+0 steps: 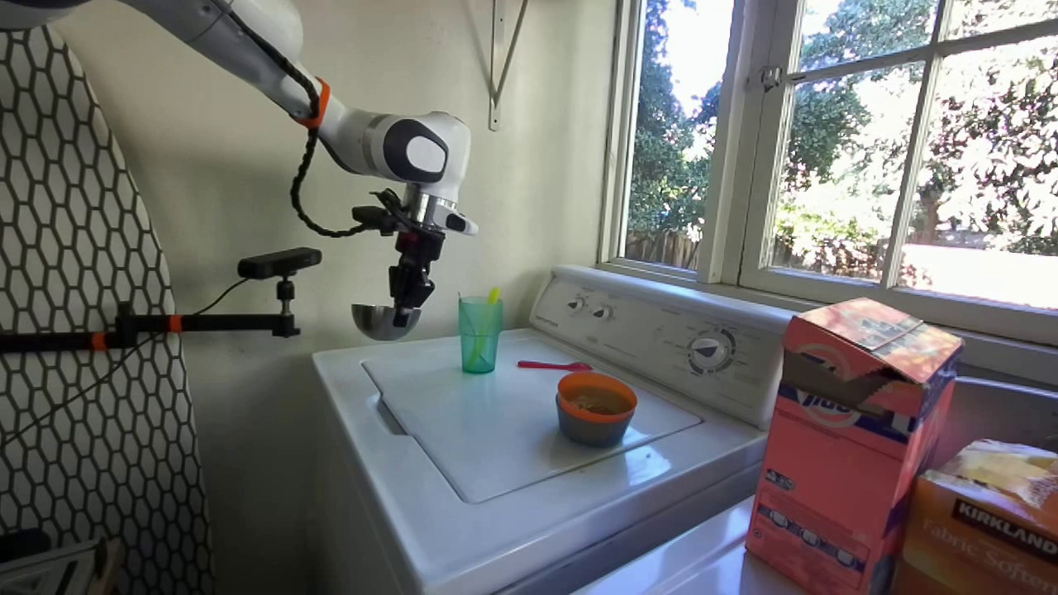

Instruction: Stack the bowls together.

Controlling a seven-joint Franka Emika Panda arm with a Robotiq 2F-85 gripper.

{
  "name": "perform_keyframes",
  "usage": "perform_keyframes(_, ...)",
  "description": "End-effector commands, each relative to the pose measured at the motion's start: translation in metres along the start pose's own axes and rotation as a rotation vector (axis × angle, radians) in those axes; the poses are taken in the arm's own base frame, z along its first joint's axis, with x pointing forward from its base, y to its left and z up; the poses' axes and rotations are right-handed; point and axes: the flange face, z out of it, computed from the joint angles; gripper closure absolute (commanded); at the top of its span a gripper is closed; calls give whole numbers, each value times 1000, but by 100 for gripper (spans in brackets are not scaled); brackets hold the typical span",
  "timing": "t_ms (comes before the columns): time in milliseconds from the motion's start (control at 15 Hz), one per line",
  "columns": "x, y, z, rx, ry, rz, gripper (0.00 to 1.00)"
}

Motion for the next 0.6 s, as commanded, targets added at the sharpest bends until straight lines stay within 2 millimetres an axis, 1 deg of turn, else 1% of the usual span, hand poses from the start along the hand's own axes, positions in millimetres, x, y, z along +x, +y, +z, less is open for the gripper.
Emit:
perform_keyframes(0, -41, 21, -13, -71, -96, 150, 99)
perform_keyframes(133, -55, 30, -21, -108, -118, 251, 99)
perform_keyframes(200, -58, 34, -25, -111, -100, 295, 99)
perform_keyframes(267, -41, 26, -22, -81, -109, 213, 96)
perform_keyframes(400, -48, 30, -27, -92, -97, 263, 96)
perform_keyframes(467, -50, 31, -28, -95, -96, 271, 99)
perform_keyframes(533, -45, 26, -21, -116, -94, 285, 99)
